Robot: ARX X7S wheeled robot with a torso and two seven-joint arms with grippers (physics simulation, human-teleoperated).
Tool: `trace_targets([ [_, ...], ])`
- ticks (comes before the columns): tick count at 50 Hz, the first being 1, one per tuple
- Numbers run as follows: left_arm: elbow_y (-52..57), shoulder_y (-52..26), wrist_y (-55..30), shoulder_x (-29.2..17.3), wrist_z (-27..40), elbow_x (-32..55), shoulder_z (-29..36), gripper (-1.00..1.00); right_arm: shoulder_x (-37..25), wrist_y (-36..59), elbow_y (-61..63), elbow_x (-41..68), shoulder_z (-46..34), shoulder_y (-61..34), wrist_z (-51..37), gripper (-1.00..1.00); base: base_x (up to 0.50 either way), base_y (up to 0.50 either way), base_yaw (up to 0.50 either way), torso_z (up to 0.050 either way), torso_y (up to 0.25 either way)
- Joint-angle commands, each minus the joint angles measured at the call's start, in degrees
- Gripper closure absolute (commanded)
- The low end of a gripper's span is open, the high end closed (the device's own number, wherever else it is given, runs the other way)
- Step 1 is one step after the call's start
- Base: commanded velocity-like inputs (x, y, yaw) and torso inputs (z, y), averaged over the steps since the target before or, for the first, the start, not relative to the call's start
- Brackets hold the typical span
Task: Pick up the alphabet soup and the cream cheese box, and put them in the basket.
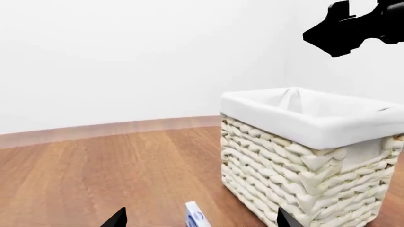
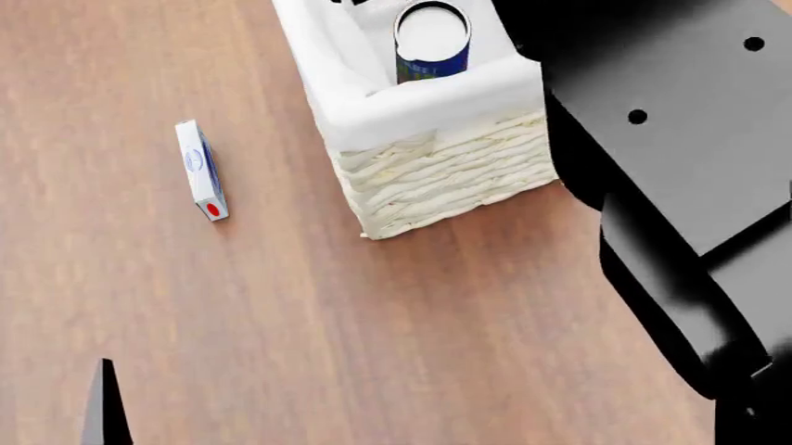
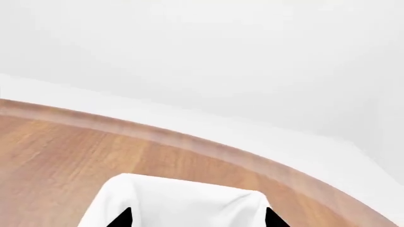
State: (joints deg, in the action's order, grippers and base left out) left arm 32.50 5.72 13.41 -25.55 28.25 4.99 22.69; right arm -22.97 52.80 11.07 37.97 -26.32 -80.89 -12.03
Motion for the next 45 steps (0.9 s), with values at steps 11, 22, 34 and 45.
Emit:
trace_targets([
  [11,0.3,-1.4,-1.3,0.2,-0.3,-0.4,1.0,-1.00,-7.4,-6.2,31.3,1.4,10.7,22.5,-14.2,-1.00,0.00,0.00,0.00,0.000,0.000],
  [22,0.6,-2.1,-1.9,-0.1,-0.3,-0.5,0.8,-1.00,-10.1,-14.4,37.1,-7.3,6.6,33.7,-16.0,-1.00,0.00,0.00,0.00,0.000,0.000],
  [34,-4.4,-5.6,-1.8,0.7,-0.7,-0.4,0.7,-1.00,-11.3,-22.5,38.1,-14.1,4.1,45.1,-18.2,-1.00,0.00,0.00,0.00,0.000,0.000],
  [45,-4.6,-5.4,-1.6,0.8,-1.0,-0.5,1.6,-1.00,-12.0,-30.4,34.4,-17.8,1.9,57.7,-19.6,-1.00,0.00,0.00,0.00,0.000,0.000],
])
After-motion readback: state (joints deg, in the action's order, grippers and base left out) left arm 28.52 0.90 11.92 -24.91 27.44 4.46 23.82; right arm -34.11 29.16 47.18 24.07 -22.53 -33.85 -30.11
